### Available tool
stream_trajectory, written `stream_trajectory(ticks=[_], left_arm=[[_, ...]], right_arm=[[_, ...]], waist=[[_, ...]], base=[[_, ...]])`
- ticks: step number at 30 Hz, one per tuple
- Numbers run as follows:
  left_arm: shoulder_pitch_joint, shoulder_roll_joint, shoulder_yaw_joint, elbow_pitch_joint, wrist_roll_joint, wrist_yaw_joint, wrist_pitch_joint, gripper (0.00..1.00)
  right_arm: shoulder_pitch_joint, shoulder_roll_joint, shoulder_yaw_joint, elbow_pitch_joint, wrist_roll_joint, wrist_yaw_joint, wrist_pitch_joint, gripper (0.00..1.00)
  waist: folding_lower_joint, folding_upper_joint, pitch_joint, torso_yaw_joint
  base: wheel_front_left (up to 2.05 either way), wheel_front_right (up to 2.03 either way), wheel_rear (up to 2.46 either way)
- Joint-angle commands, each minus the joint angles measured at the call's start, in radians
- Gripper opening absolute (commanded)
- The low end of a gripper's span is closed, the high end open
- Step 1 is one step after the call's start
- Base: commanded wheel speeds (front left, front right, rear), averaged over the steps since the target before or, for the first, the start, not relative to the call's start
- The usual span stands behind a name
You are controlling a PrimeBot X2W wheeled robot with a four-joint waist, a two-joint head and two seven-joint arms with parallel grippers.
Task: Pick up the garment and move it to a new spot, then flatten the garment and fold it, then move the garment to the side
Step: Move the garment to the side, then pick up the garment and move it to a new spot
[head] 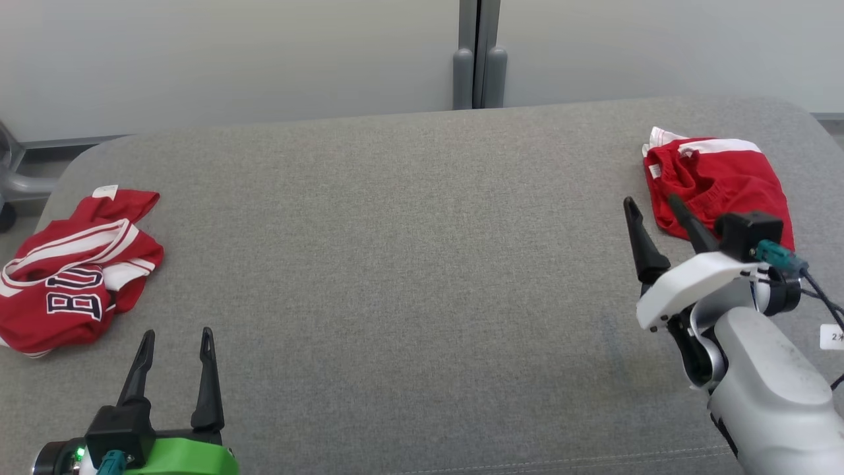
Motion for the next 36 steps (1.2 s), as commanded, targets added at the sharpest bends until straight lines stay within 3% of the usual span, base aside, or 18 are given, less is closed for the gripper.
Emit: stream_trajectory(ticks=[1,17,22,36], left_arm=[[0.015,0.002,0.005,-0.003,-0.003,0.0,0.001,1.0],[0.047,0.011,0.019,-0.002,-0.013,0.004,0.001,1.0],[0.056,0.018,0.017,0.015,-0.016,0.0,0.001,1.0],[0.047,0.044,0.023,0.059,-0.017,0.017,0.004,1.0]], right_arm=[[0.04,0.01,-0.015,-0.019,-0.022,-0.001,-0.004,1.0],[0.352,0.121,-0.227,-0.301,-0.241,-0.001,-0.004,1.0],[0.408,0.127,-0.215,-0.353,-0.275,-0.001,-0.004,1.0],[0.436,0.127,-0.213,-0.359,-0.286,-0.001,0.012,1.0]], waist=[[0.0001,-0.0001,-0.021,-0.006],[0.0001,-0.0001,-0.054,-0.01],[0.0001,-0.0001,-0.057,-0.017],[0.0001,-0.0001,-0.065,-0.017]], base=[[0.0,0.0,0.0],[0.0,0.0,0.0],[0.0,0.0,0.0],[0.0,0.0,0.0]])
